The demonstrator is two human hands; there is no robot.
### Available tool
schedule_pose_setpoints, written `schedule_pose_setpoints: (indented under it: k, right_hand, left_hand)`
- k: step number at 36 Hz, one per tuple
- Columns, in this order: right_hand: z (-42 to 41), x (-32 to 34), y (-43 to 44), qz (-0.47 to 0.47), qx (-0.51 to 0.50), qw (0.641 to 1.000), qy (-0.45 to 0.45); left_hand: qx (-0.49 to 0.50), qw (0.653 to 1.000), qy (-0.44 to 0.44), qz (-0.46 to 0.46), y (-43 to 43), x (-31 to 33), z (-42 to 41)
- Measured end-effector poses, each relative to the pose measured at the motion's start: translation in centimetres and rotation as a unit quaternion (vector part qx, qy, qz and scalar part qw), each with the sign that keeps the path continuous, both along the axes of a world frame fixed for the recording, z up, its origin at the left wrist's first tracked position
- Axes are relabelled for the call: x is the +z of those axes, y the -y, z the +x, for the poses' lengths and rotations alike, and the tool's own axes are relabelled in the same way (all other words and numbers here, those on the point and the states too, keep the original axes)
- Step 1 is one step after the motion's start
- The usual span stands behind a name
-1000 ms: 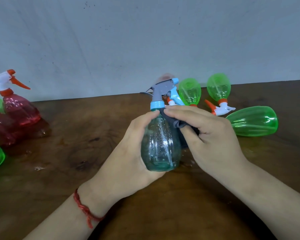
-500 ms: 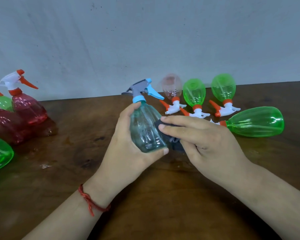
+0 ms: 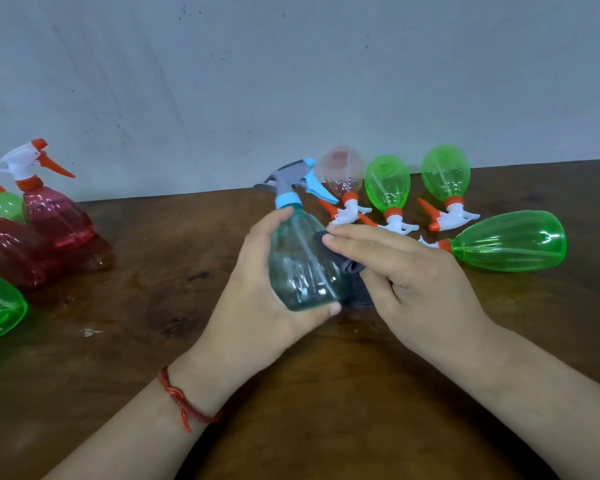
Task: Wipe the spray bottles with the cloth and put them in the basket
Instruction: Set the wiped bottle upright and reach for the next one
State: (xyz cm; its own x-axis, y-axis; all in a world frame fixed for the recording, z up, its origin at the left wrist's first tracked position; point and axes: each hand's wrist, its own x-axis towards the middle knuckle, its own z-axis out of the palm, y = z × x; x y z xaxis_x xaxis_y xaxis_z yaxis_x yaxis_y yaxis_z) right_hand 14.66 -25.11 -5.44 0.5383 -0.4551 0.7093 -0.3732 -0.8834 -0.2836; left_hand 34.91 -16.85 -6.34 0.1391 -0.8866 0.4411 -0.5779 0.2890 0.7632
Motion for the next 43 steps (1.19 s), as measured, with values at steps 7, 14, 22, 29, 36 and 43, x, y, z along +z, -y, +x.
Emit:
schedule_pose_setpoints:
  k: [7, 14, 22, 29, 36, 43]
  right_hand:
    - [0.2, 0.2, 0.3, 0.092, -0.007, 0.995, 0.047]
    - [-0.2, 0.8, -0.1, 0.205, 0.038, 0.975, 0.075]
    - [-0.1, 0.6, -0.1, 0.136, 0.038, 0.989, 0.036]
    - [0.0, 0.5, -0.5, 0.078, 0.078, 0.994, -0.024]
    - [0.0, 0.3, -0.6, 0.052, 0.096, 0.992, -0.058]
    - [0.2, 0.1, -0.5, 0.031, 0.08, 0.993, -0.086]
  left_hand:
    - [-0.051, 0.996, 0.066, -0.013, 0.0, -0.4, -0.4]
    - [-0.081, 0.996, 0.044, -0.016, -0.3, -0.2, -0.6]
    - [-0.066, 0.996, 0.053, -0.021, -0.2, 0.1, -0.3]
    - [0.006, 0.999, -0.034, -0.004, -0.1, 0.4, 0.1]
    - [0.062, 0.992, -0.107, 0.01, 0.5, 0.5, 0.6]
    - [0.087, 0.996, -0.033, -0.01, 0.3, 0.4, 0.6]
